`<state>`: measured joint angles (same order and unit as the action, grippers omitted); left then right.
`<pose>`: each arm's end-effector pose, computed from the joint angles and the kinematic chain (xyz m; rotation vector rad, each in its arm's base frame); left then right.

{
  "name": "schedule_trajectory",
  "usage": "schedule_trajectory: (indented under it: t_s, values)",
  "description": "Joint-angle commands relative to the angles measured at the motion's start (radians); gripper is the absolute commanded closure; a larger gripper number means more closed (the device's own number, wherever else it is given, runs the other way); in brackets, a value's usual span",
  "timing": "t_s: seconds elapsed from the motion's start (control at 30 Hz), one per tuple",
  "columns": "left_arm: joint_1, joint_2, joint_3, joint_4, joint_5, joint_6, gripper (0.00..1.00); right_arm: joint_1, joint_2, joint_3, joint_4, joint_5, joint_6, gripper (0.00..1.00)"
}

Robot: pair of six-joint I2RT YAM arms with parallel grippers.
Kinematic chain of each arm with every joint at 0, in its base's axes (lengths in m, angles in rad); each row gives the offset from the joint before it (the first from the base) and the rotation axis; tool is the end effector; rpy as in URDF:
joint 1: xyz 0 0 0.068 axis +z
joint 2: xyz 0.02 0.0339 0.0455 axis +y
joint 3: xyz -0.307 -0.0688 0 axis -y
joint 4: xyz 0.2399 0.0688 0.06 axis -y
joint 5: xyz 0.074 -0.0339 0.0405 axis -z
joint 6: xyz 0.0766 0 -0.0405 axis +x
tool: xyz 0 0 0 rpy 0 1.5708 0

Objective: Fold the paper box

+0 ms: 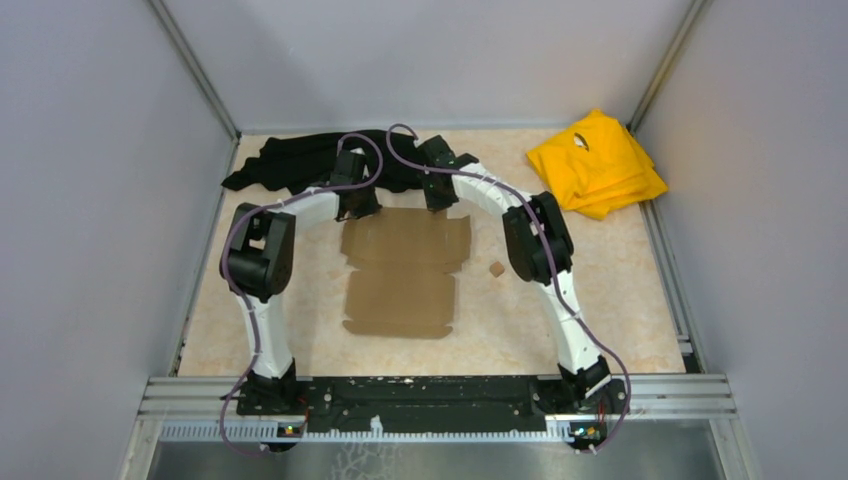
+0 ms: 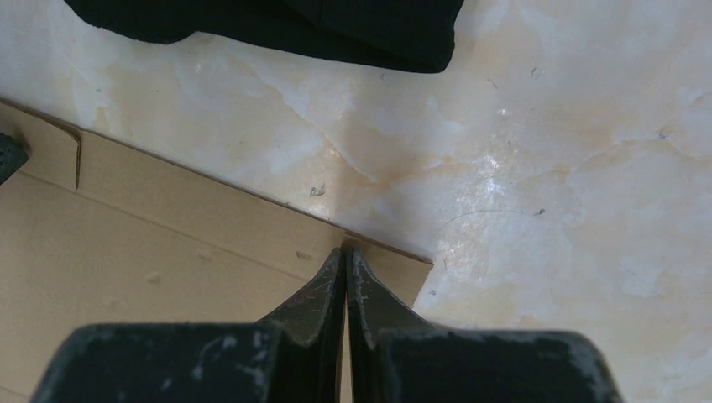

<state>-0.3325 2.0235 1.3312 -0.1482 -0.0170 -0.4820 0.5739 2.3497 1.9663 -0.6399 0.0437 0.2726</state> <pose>0.4520 -0.1547 0.1704 -0.1903 2.4344 -0.3507 0.4712 0.3007 0.1694 -0.3764 2.5866 0.2494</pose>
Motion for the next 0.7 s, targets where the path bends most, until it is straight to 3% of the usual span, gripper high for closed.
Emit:
schedule_trajectory:
  t_s: [0.0,0.3,0.6,0.67]
  values:
    - [-0.029,0.073,-0.036,-0.035,0.026,-0.020,1.00,0.014,0.079,0.056,-0.022,0.008,0.003,0.99]
    - [-0.031,0.093,-0.040,-0.030,-0.030,-0.021,1.00,0.015,0.172,0.190,-0.058,-0.010,-0.028,0.99]
    - [-0.025,0.029,-0.053,-0.017,-0.061,-0.007,1.00,0.013,0.081,0.107,0.021,-0.032,-0.039,0.97]
    - [-0.019,-0.002,-0.021,-0.040,-0.061,0.009,0.90,0.005,0.063,0.158,-0.009,-0.040,-0.044,0.95]
